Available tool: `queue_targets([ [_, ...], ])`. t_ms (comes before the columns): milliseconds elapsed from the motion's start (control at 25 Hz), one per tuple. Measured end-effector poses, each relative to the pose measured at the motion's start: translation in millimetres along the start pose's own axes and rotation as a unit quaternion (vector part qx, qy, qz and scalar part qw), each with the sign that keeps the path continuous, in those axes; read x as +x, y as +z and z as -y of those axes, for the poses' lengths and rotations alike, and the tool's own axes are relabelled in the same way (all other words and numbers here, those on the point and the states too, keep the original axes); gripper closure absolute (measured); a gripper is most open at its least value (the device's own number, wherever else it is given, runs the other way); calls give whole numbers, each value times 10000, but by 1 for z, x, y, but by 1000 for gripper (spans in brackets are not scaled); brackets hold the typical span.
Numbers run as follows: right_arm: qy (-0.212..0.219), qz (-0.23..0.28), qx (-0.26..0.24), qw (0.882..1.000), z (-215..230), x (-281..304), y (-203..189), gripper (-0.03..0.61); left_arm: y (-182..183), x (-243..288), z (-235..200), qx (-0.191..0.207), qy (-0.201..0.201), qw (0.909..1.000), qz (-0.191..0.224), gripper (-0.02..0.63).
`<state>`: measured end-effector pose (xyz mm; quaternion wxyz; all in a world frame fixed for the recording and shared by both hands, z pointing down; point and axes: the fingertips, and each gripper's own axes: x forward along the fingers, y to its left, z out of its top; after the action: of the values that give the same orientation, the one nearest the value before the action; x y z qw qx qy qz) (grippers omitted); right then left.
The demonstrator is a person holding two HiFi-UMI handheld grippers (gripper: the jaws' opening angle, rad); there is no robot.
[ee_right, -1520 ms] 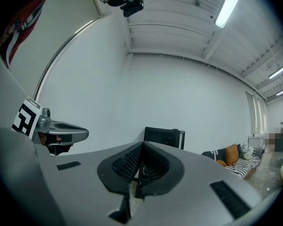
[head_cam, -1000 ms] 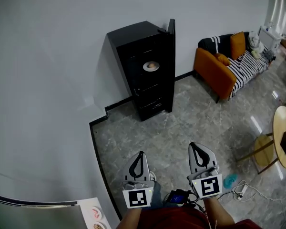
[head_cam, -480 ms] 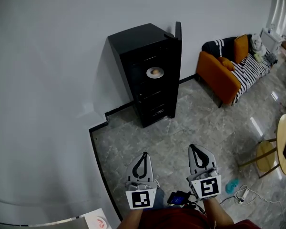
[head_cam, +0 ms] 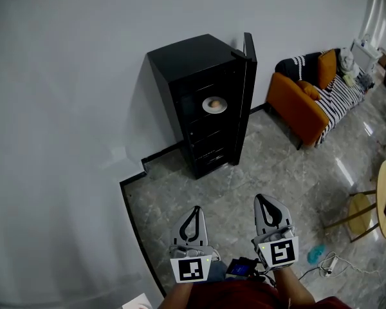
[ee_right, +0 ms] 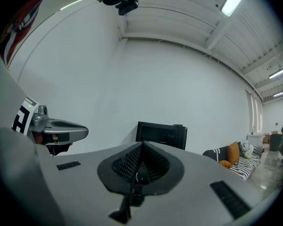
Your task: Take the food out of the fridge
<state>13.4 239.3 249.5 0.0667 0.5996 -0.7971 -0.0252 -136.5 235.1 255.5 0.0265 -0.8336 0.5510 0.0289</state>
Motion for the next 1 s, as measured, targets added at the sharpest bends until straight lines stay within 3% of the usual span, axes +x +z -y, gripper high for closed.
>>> queue_targets([
  [120, -104, 94, 38, 9999, -4, 22, 3, 557, 1, 15, -15, 515, -243, 9984, 13, 600],
  [200, -157, 43, 29, 9999, -5, 32, 1, 557, 0, 22, -24, 328, -217, 9992, 45, 600],
  [320, -140, 147, 125, 9997, -11, 44, 6, 558, 4, 31, -32, 836, -406, 9956, 83, 600],
  [480, -148, 111, 60, 9998, -8, 55, 4, 557, 1, 42, -42, 31, -167, 9998, 87, 600],
  [720, -190, 132, 78, 9997, 11, 85, 3, 557, -4, 74, -48, 81, -172, 9998, 84, 600],
  [840, -169, 407, 132, 9989, 23, 105, 10, 558, -7, 97, -50, 67, -145, 9998, 67, 600],
  [1000, -178, 182, 101, 9996, 49, 130, 4, 557, -9, 135, -46, 92, -171, 9998, 91, 600],
])
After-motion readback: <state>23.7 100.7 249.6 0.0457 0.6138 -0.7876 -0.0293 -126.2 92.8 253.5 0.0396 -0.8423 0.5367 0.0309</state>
